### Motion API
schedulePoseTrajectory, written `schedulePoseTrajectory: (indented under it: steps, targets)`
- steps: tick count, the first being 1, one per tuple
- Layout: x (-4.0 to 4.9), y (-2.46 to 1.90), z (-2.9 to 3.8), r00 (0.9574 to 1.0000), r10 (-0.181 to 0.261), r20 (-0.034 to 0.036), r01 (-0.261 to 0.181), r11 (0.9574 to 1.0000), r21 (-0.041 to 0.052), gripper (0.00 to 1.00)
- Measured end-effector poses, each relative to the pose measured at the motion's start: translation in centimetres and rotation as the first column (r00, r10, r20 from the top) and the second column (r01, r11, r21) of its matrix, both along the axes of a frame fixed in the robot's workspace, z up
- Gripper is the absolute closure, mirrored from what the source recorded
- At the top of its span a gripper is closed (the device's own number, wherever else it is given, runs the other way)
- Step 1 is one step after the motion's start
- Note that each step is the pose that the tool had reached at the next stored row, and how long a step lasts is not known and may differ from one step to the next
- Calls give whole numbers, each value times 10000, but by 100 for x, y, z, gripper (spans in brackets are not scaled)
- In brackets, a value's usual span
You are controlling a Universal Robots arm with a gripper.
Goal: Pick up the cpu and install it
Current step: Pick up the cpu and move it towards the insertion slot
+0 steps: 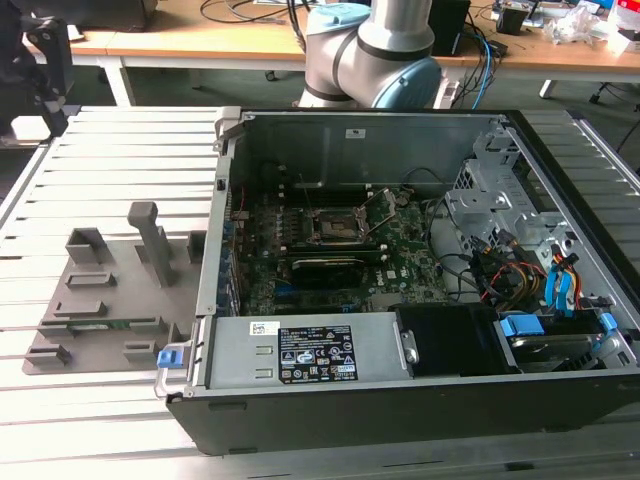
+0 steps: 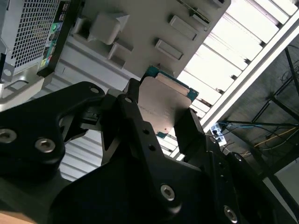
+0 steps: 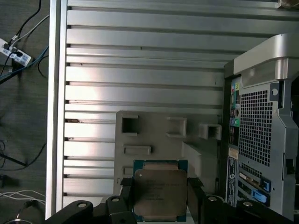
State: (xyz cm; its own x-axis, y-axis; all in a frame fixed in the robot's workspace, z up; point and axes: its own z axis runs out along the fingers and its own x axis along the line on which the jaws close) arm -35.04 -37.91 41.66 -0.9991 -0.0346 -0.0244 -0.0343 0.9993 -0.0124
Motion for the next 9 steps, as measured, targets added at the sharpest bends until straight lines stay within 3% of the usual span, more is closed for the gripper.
schedulePoseTrajectory:
  steps: [7, 9]
  targets:
    - [353, 0, 0, 10000, -1, 0, 1, 10000, -3, 45]
    - [419, 0, 0, 10000, 0, 0, 0, 10000, -4, 45]
